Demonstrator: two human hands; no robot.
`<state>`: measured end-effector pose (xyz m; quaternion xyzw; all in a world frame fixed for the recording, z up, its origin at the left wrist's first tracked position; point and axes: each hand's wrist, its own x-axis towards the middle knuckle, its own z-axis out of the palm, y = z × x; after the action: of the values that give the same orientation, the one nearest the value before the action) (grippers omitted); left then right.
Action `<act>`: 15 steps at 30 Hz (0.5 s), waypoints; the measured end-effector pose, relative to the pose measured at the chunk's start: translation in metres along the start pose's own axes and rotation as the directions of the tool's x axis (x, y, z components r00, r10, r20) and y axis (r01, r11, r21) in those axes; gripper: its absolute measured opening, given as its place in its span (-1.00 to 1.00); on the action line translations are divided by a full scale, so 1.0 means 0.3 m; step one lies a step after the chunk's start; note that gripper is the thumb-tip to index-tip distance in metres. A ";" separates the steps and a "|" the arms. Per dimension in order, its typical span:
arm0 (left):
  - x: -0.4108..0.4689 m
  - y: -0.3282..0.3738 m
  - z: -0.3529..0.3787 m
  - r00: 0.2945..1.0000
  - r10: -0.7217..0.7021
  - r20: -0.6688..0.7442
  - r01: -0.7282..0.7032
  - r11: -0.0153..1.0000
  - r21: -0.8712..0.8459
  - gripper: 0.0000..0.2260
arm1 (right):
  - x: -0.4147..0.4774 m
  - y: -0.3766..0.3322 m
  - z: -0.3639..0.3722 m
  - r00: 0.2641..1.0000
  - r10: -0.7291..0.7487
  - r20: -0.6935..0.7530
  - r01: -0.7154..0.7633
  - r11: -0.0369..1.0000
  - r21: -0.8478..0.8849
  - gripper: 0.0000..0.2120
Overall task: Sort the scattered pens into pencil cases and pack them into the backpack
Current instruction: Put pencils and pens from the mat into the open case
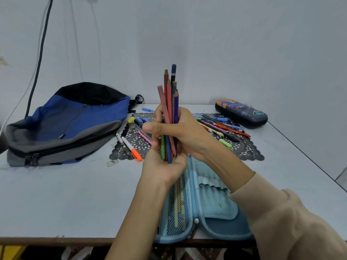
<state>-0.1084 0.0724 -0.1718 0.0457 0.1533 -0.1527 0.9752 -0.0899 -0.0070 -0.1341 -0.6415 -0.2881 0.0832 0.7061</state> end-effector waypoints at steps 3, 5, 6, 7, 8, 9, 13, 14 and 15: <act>0.002 -0.004 -0.001 0.999 0.034 -0.019 -0.034 0.999 0.043 -0.83 | 0.005 0.005 0.012 0.999 0.039 -0.015 -0.038 0.997 0.070 -0.77; 0.015 -0.002 -0.007 0.999 0.027 -0.037 -0.025 0.998 0.051 -0.85 | 0.007 0.009 0.023 0.997 0.052 -0.063 -0.042 0.989 0.141 -0.76; 0.021 -0.001 -0.013 0.999 0.020 -0.031 -0.019 0.999 0.048 -0.87 | 0.007 0.011 0.028 0.994 0.050 -0.092 -0.034 0.985 0.167 -0.75; 0.022 -0.002 -0.014 1.000 0.015 -0.017 -0.014 0.999 0.051 -0.87 | 0.006 0.012 0.034 0.992 0.044 -0.121 -0.021 0.983 0.183 -0.75; 0.020 -0.003 -0.014 1.000 0.013 0.002 -0.013 0.999 0.053 -0.86 | 0.004 0.015 0.039 0.989 0.035 -0.146 -0.007 0.982 0.188 -0.75; 0.020 -0.003 -0.017 1.000 0.015 0.021 -0.016 0.999 0.050 -0.84 | 0.002 0.017 0.043 0.986 0.026 -0.164 0.004 0.983 0.183 -0.76; 0.043 0.013 -0.030 0.999 0.043 0.027 -0.045 0.998 0.049 -0.78 | 0.000 0.021 0.053 0.984 0.021 -0.175 0.004 0.990 0.140 -0.75; 0.047 0.014 -0.032 0.999 0.043 0.029 -0.044 0.998 0.051 -0.77 | 0.001 0.018 0.053 0.987 0.022 -0.160 0.002 0.989 0.149 -0.74; 0.049 0.014 -0.033 0.999 0.041 0.031 -0.042 0.998 0.053 -0.76 | 0.001 0.015 0.051 0.989 0.024 -0.144 -0.001 0.987 0.160 -0.72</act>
<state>-0.0967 0.0735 -0.1855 0.0726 0.1337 -0.1372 0.9788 -0.0963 0.0072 -0.1381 -0.5892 -0.2244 0.0634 0.7736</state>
